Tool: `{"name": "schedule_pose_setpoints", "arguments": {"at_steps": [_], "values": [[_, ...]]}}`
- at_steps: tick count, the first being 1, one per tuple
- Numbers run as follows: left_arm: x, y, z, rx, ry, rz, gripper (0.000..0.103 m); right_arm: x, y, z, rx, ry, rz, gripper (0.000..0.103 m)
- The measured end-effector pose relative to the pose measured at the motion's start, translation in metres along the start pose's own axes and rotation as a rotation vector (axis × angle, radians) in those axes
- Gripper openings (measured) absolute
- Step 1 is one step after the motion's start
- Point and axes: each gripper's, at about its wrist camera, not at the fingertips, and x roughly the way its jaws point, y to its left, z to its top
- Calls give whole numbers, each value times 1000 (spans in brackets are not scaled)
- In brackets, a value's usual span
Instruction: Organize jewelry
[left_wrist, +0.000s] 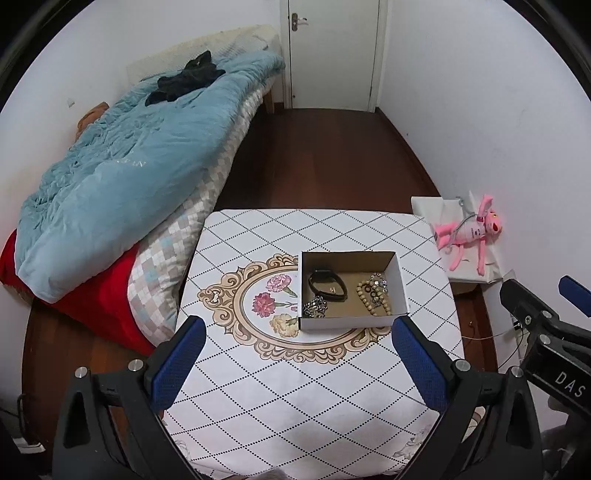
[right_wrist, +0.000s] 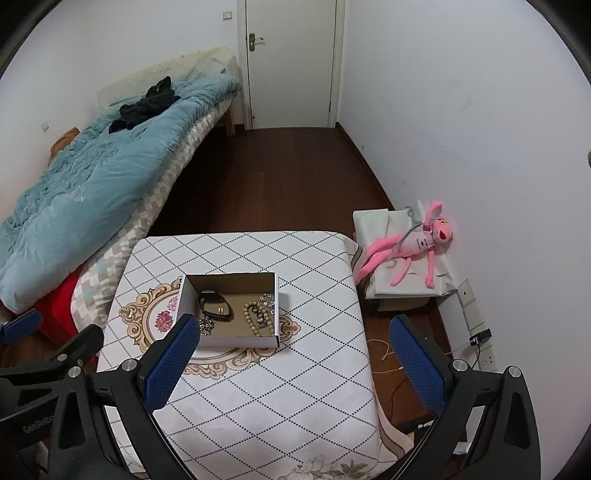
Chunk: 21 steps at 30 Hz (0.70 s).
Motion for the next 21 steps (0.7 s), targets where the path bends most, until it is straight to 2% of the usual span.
{"name": "schedule_pose_setpoints", "arguments": {"at_steps": [11, 21], "values": [[27, 5, 7, -11, 57, 15, 103, 42, 8, 5, -34, 108, 7, 103], [34, 6, 8, -8, 73, 14, 103, 52, 6, 5, -31, 138, 8, 103]]}}
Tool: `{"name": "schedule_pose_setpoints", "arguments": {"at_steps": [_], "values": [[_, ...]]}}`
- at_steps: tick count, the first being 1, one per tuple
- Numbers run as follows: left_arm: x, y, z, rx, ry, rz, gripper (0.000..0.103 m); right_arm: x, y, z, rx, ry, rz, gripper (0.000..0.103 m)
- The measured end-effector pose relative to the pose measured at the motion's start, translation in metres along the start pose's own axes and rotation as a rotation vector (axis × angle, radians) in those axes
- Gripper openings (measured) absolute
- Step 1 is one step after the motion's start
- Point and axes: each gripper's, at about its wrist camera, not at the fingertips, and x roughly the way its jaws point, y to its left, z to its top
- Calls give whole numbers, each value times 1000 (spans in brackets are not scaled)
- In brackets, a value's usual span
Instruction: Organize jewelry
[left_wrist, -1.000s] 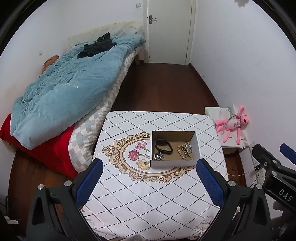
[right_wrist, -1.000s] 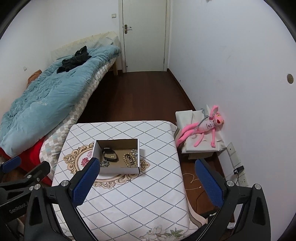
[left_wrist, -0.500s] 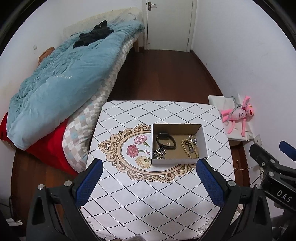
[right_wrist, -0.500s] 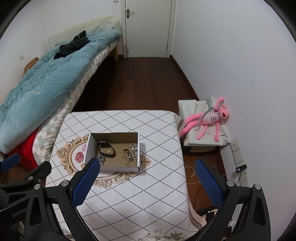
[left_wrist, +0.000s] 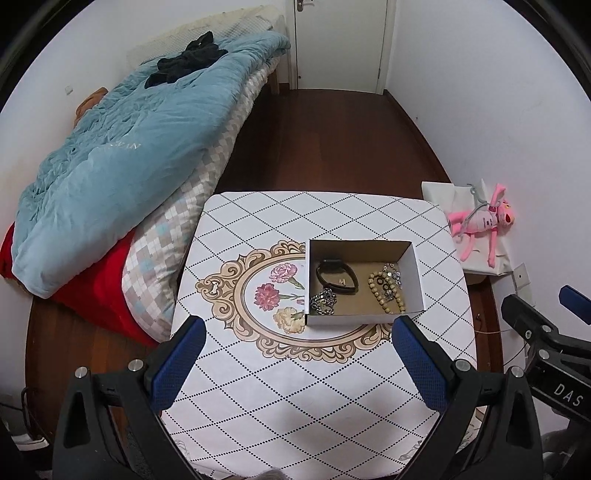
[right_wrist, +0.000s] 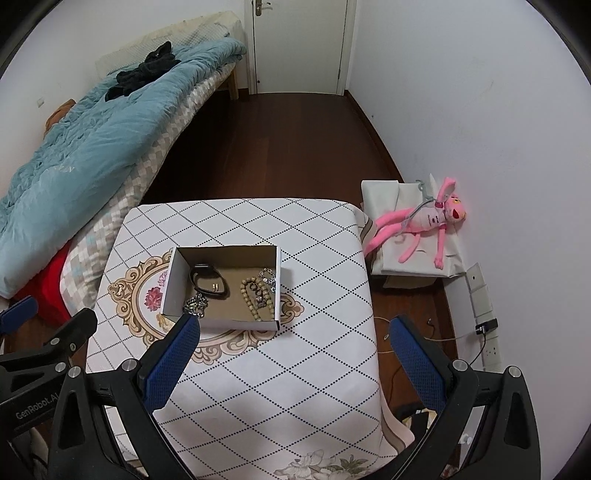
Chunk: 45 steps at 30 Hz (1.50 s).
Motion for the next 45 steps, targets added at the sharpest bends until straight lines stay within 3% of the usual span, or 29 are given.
{"name": "schedule_pose_setpoints", "arguments": {"at_steps": [45], "values": [[7, 6, -3, -1, 12, 4, 103, 10, 8, -2, -30, 34, 6, 103]]}}
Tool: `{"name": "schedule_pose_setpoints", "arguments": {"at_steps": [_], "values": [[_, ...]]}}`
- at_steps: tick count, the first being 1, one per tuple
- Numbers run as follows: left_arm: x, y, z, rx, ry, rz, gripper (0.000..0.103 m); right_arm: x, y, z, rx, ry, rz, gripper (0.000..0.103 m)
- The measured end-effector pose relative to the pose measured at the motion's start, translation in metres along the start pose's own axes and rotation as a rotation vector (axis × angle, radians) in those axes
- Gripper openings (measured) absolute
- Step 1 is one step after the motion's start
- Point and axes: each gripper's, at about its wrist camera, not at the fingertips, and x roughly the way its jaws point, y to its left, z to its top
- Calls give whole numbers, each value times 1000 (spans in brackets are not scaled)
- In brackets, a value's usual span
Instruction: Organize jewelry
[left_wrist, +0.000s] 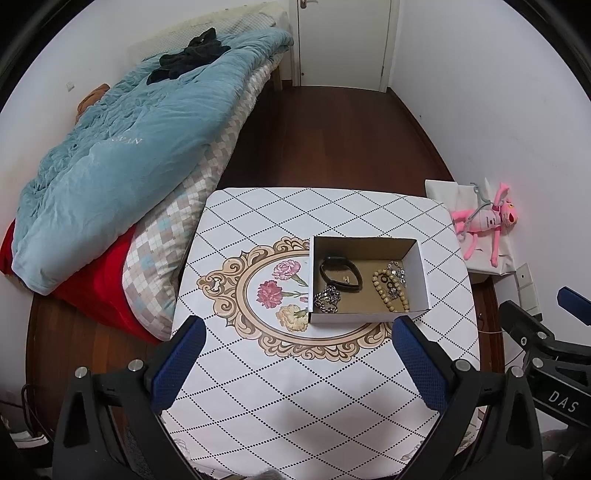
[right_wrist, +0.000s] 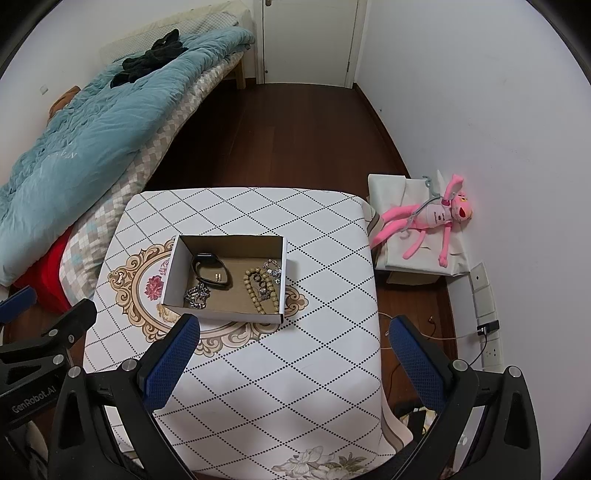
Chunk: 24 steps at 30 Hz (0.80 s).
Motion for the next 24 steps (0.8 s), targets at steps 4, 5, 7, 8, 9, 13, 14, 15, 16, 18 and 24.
{"name": "schedule_pose_setpoints", "arguments": {"at_steps": [4, 5, 7, 8, 9, 13, 14, 15, 16, 18, 24], "values": [[0, 0, 0, -1, 1, -2, 103, 0, 0, 0, 0, 2, 1, 103], [0, 0, 0, -1, 2, -2, 103, 0, 0, -1, 0, 3, 0, 103], [0, 0, 0, 0, 1, -1, 103, 1, -1, 0, -1, 3, 0, 103], [0, 0, 0, -1, 1, -1, 103, 1, 0, -1, 0, 4, 0, 103], [0, 0, 0, -1, 1, -2, 103, 1, -1, -1, -1, 4, 0, 103], [0, 0, 0, 0, 1, -2, 103, 2, -1, -2, -3, 8, 3, 103], [0, 0, 0, -1, 1, -2, 103, 3, -1, -3, -4, 8, 4, 103], [0, 0, 0, -1, 2, -1, 103, 3, -1, -3, -5, 7, 3, 103], [-1, 0, 0, -2, 2, -1, 103, 3, -1, -3, -4, 8, 3, 103], [-1, 0, 0, -2, 2, -2, 103, 3, -1, -3, -3, 8, 5, 103], [0, -1, 1, -2, 1, 0, 103, 4, -2, -3, -6, 6, 9, 103]]}}
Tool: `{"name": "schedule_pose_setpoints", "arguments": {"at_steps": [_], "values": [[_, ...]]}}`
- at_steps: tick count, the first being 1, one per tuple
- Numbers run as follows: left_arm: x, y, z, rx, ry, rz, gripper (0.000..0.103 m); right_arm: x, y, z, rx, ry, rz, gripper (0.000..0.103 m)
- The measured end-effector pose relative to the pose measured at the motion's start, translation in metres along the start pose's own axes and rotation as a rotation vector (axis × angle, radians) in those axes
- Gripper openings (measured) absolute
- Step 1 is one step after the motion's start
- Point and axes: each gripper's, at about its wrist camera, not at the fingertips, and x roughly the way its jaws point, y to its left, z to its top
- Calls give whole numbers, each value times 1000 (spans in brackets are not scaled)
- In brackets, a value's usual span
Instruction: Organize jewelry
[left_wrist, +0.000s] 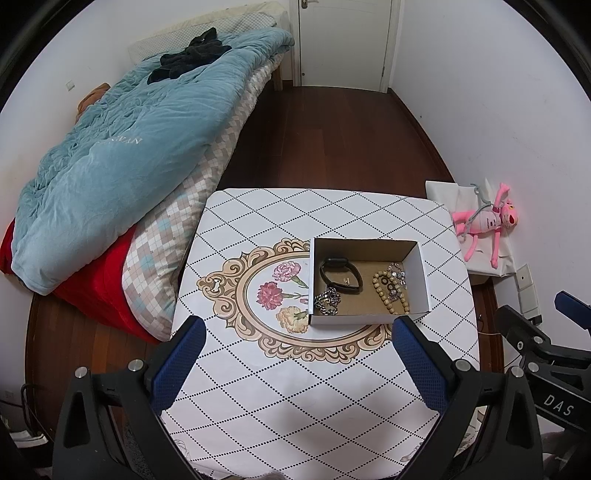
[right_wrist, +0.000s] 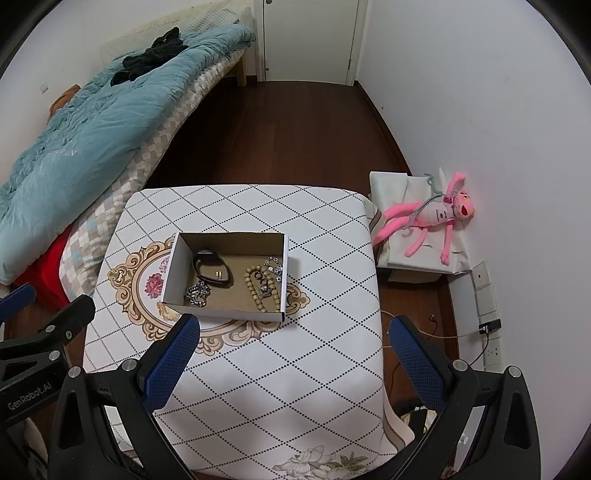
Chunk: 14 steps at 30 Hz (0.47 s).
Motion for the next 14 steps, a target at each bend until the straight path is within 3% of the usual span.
{"name": "schedule_pose_setpoints", "arguments": {"at_steps": [14], "values": [[0, 0, 2, -3, 0, -3, 103, 0, 0, 0, -1, 1, 1, 103]]}}
